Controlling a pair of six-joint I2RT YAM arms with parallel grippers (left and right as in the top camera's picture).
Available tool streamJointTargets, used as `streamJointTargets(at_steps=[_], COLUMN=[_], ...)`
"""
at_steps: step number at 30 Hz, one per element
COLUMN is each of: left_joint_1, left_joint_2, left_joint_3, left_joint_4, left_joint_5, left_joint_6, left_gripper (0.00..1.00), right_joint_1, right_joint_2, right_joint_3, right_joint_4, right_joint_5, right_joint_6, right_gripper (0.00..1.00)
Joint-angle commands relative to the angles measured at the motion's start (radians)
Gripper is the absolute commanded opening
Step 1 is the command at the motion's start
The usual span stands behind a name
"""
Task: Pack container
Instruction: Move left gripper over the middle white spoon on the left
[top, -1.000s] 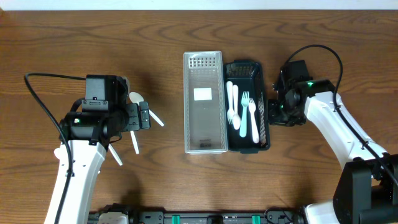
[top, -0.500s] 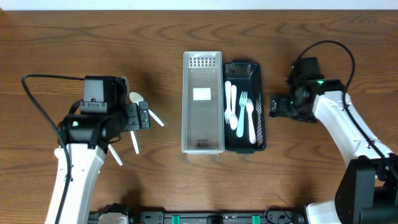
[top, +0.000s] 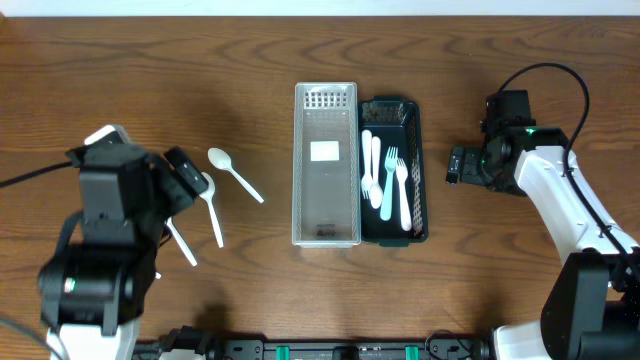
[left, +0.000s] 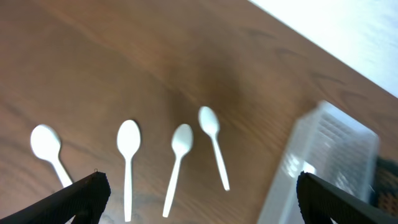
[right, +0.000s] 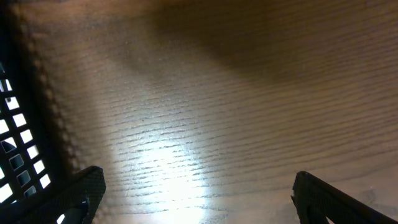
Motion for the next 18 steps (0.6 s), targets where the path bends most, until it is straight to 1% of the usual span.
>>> streamJointTargets(at_steps=[1, 2, 4, 7, 10, 14, 18], left_joint_1=[0.008, 0.011, 0.02, 0.036, 0.056, 0.08, 0.096], left_joint_2=[0.142, 0.194, 0.293, 0.428, 0.539, 0.648, 0.71], left_joint_3=[0.002, 0.002, 0.002, 0.002, 0.002, -0.001, -0.029], left_joint_4=[-0.002, -0.002, -0.002, 0.0, 0.008, 0.015, 0.037], left_joint_5=[-0.064, -0.029, 0.039, 0.086, 0.161, 0.25, 0.264], left_joint_6=[-0.041, 0.001, 0.049, 0.05, 0.116, 0.221, 0.27], left_gripper=[0.98, 0.98, 0.98, 0.98, 0.98, 0.98, 0.98], right_joint_1=[-0.005, -0.005, -0.006, -0.005, -0.006, -0.006, -0.006], right_joint_2=[0.001, 0.001, 0.001, 0.001, 0.001, 0.001, 0.001], right_joint_3=[-0.002, -0.002, -0.002, -0.002, -0.002, -0.002, -0.002], right_joint_4=[-0.004, -0.006, -0.01, -0.014, -0.021, -0.021, -0.019], right_joint_5=[-0.005, -0.006, -0.006, -0.006, -0.006, -0.006, -0.006], right_joint_6=[0.002, 0.002, 0.002, 0.002, 0.002, 0.002, 0.002], right_gripper=[0.99, 0.99, 0.99, 0.99, 0.99, 0.99, 0.99])
